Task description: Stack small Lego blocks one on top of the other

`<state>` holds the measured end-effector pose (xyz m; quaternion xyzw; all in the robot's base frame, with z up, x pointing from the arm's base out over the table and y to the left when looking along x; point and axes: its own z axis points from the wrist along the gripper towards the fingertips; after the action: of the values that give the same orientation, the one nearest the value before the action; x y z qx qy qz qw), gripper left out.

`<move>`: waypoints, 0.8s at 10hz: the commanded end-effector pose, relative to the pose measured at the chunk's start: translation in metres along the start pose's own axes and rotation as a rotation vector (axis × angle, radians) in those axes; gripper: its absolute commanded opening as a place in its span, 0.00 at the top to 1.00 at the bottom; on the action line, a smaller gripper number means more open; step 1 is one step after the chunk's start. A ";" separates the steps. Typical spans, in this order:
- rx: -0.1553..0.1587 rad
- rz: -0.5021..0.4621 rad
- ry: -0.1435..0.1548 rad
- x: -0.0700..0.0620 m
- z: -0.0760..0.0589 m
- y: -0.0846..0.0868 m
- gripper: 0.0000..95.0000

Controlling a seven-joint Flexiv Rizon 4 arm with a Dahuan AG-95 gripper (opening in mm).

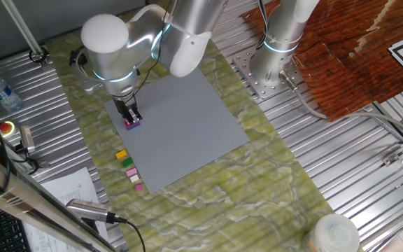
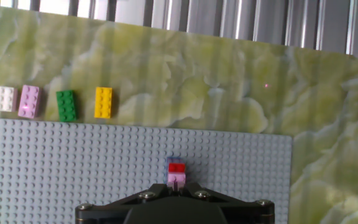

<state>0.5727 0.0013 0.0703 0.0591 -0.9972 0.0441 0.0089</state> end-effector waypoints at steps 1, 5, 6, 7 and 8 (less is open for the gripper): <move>-0.010 0.014 0.009 0.006 -0.028 0.008 1.00; -0.047 0.054 0.004 0.018 -0.039 0.023 1.00; -0.060 0.083 -0.001 0.023 -0.041 0.026 1.00; -0.092 0.085 -0.011 0.027 -0.042 0.029 1.00; -0.111 0.083 -0.015 0.033 -0.042 0.035 1.00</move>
<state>0.5395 0.0335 0.1079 0.0117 -0.9999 -0.0023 0.0032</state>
